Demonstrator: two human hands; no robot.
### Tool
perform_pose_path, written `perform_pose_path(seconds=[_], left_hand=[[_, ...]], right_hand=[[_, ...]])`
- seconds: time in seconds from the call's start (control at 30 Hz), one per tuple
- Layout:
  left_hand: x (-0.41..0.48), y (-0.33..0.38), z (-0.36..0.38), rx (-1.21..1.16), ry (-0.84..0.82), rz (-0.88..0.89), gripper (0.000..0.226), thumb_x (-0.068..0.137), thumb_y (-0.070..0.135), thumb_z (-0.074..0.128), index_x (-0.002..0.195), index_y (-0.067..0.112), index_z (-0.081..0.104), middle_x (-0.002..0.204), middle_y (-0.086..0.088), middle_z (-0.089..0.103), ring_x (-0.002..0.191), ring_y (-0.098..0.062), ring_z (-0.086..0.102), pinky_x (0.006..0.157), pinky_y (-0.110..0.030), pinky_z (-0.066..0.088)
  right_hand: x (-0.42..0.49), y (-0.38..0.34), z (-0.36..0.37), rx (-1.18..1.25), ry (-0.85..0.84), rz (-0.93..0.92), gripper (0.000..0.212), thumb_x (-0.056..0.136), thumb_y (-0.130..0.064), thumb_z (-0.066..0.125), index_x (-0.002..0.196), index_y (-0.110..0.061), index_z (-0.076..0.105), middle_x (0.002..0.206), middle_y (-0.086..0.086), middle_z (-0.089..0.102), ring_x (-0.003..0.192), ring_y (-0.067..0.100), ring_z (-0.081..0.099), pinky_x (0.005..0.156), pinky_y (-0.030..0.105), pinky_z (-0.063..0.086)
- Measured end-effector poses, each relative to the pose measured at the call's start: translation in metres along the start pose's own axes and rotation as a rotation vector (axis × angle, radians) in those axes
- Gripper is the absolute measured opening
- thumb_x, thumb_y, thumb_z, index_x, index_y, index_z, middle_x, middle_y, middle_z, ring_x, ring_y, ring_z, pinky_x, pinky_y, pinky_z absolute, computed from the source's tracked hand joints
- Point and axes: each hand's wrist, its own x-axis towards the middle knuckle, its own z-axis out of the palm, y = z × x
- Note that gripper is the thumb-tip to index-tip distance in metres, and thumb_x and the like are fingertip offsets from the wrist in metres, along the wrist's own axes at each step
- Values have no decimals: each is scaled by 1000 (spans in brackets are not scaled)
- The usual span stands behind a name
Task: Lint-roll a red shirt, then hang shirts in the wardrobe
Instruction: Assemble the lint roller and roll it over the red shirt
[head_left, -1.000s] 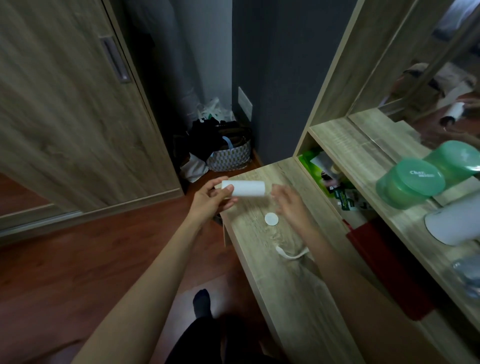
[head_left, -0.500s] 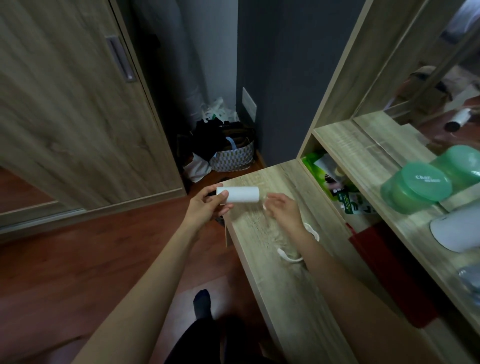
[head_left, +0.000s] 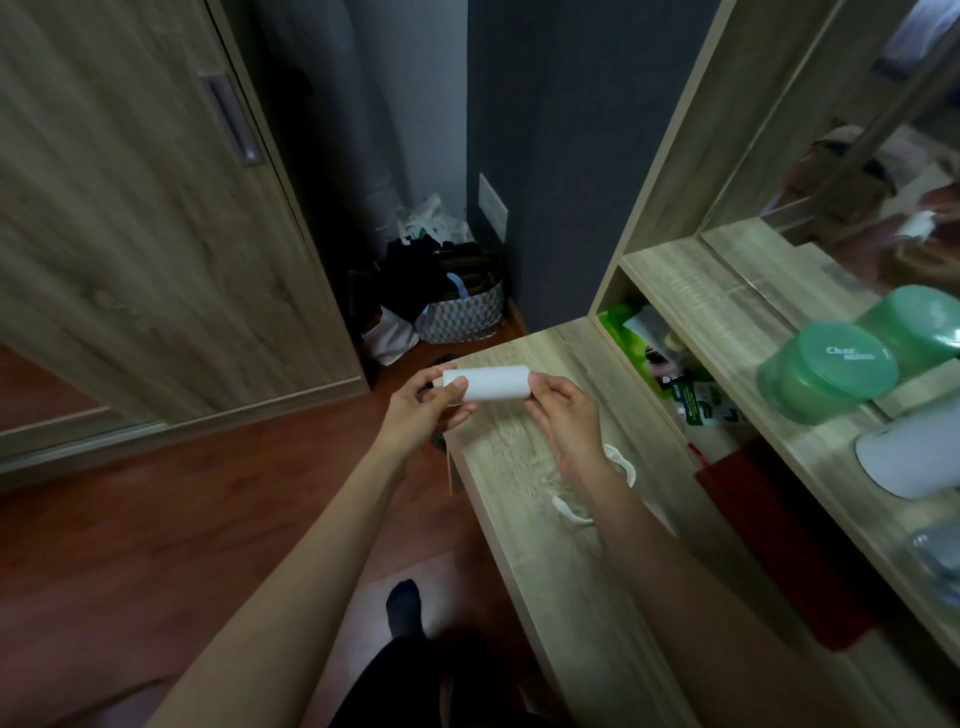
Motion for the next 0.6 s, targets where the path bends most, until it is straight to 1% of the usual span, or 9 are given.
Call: perform_pose_path(seconds=[0.07, 0.17, 0.23, 0.33, 0.4, 0.47, 0.53, 0.57, 0.6], left_hand=[[1, -2, 4, -12, -2, -16, 37, 91, 11, 68, 125, 2, 58, 108, -16, 67, 79, -22, 74, 78, -26, 61], [0, -7, 6, 41, -39, -54, 37, 91, 12, 67, 125, 0, 60, 108, -17, 67, 84, -25, 73, 78, -25, 60], [1, -9, 4, 125, -82, -76, 35, 91, 12, 68, 124, 3, 62, 113, -19, 66, 88, -26, 73, 80, -27, 60], [3, -5, 2, 381, -187, -66, 36, 90, 17, 70, 124, 11, 64, 119, -21, 66, 91, -23, 72, 86, -36, 59], [6, 1, 5, 587, -275, -46, 40, 89, 19, 71, 127, 12, 62, 118, -19, 65, 92, -20, 70, 85, -36, 59], [9, 6, 13, 749, -349, -36, 46, 89, 19, 70, 132, 12, 58, 119, -15, 63, 99, -23, 68, 80, -33, 60], [11, 9, 20, 849, -419, -46, 49, 91, 20, 66, 137, 13, 50, 120, -12, 60, 104, -27, 66, 80, -36, 60], [11, 9, 24, 871, -453, -62, 48, 93, 21, 62, 138, 14, 45, 118, -12, 59, 102, -28, 67, 80, -38, 60], [9, 8, 28, 874, -481, -80, 46, 95, 21, 59, 137, 14, 42, 114, -11, 60, 96, -26, 67, 78, -36, 59]], right_hand=[[-3, 2, 1, -12, 18, -61, 13, 88, -10, 64, 101, -8, 68, 102, -2, 68, 102, 13, 65, 85, 22, 54], [-7, 7, -2, -149, 1, -179, 27, 90, -13, 63, 116, -8, 66, 107, -7, 68, 103, 9, 66, 86, 22, 54], [-6, 8, -7, -246, 11, -224, 26, 91, -14, 62, 116, -12, 66, 106, -9, 69, 103, 8, 66, 89, 26, 54], [-5, 6, -17, -313, 2, -243, 22, 91, -10, 62, 110, -18, 68, 103, -10, 69, 102, 9, 66, 88, 29, 54], [-5, 2, -21, -334, -23, -254, 23, 90, -7, 61, 110, -17, 68, 108, -3, 69, 104, 11, 65, 83, 25, 55], [-7, -1, -24, -328, -46, -245, 23, 90, -4, 60, 111, -11, 67, 113, 3, 67, 106, 11, 64, 81, 21, 55], [-8, -4, -25, -323, -64, -238, 24, 91, -4, 59, 113, -7, 67, 116, 5, 66, 107, 12, 64, 81, 21, 55], [-9, -6, -27, -325, -75, -236, 24, 91, -4, 59, 114, -6, 66, 117, 5, 66, 106, 12, 64, 82, 22, 55], [-11, -8, -29, -330, -86, -234, 24, 91, -4, 58, 114, -7, 66, 116, 4, 65, 105, 10, 64, 82, 22, 55]])
